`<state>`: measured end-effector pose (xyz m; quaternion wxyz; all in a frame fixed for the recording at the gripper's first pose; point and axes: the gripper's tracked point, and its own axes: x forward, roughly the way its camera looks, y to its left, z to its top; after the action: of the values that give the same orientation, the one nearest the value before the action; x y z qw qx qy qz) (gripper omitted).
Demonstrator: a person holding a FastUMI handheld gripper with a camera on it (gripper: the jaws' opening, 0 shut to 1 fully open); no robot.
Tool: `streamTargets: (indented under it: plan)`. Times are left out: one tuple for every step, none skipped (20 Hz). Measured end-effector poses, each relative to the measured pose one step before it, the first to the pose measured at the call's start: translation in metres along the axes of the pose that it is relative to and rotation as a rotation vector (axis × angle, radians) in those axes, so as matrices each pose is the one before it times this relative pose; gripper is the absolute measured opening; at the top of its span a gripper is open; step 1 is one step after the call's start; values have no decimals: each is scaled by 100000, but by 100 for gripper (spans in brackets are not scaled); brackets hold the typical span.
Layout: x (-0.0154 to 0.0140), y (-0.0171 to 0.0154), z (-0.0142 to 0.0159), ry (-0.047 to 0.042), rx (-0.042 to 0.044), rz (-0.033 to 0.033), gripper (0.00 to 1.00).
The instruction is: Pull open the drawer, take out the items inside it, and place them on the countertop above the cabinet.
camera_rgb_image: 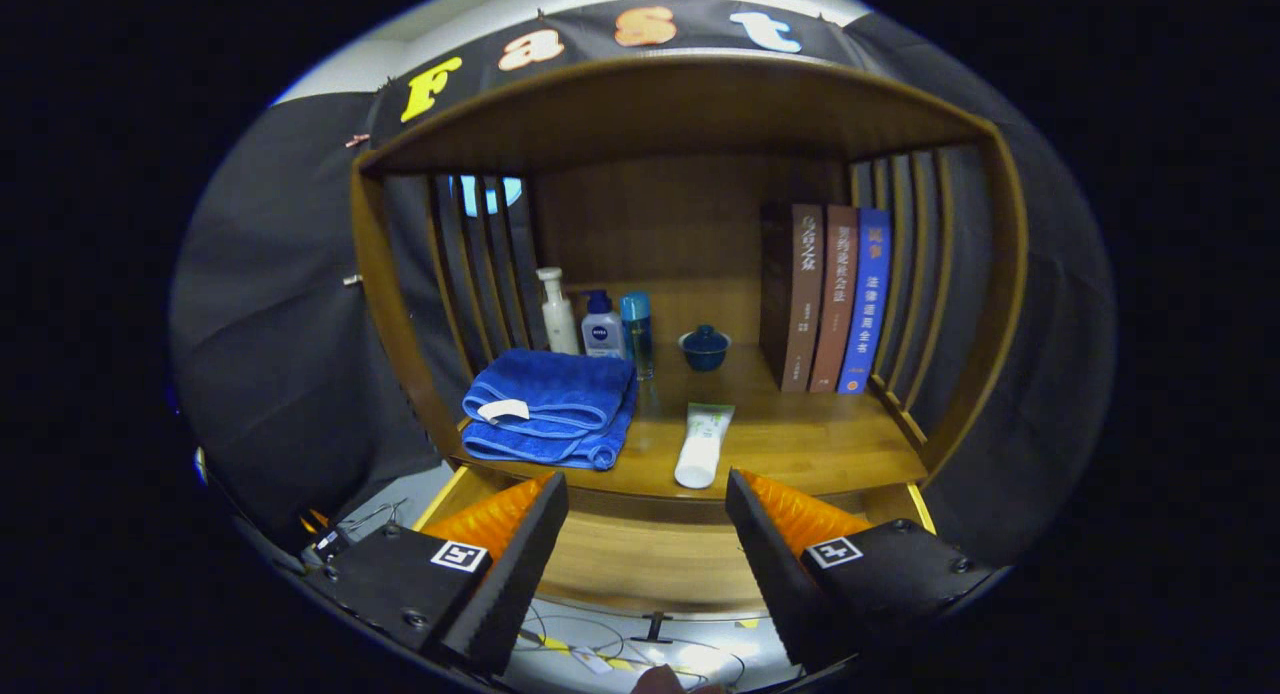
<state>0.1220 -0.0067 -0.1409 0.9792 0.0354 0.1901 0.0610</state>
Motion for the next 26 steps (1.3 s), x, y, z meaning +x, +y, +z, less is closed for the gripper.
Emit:
streamTargets:
  plan:
    - [-914,-47,-1072,-3892,474,-1244,99]
    - [-727,103,-846,-4244,547,-315,99]
    - [-526,18,-1073,-3333,-444,77,99]
    - [-599,-95,-903,-3010,-759,-468,99]
    - [-560,-194,-1077,-2416,-1165,-582,99]
    - [-399,-81,-1184,-1294,-1714,-584,99]
    - [-398,-276,-1509,-177,-660,-1710,99]
    - [-308,-174,-1733,1643,377,-1530,99]
    - [116,-156,-1707,1318,876,-909,99]
    - [124,-146,-1407,1165,352,-1612,99]
    - [428,-373,-1216,1681,-597,-1078,99]
    - [432,-314,-903,857,-870,-952,99]
    - [535,-204,-711,1057,-688,-717,99]
    - [415,-142,-544,612,-753,-548,100]
    - [394,-155,-266,106,-785,-712,100]
    - [372,-101,-352,509,-660,-580,100]
    - [330,96,-106,1175,14,-34,99]
    - [318,57,-335,1332,523,-604,100]
    - [36,99,-265,32,738,-75,100]
    - [217,191,134,-1177,-893,-302,100]
    - [-88,23,-264,-534,-1099,-225,99]
    - [-75,94,-483,547,-1917,-503,99]
    - [293,13,80,-848,-2112,-414,99]
    - [321,-25,39,-179,-1265,-235,99]
    - [634,12,67,133,684,11,99]
    - [844,78,123,709,1592,201,99]
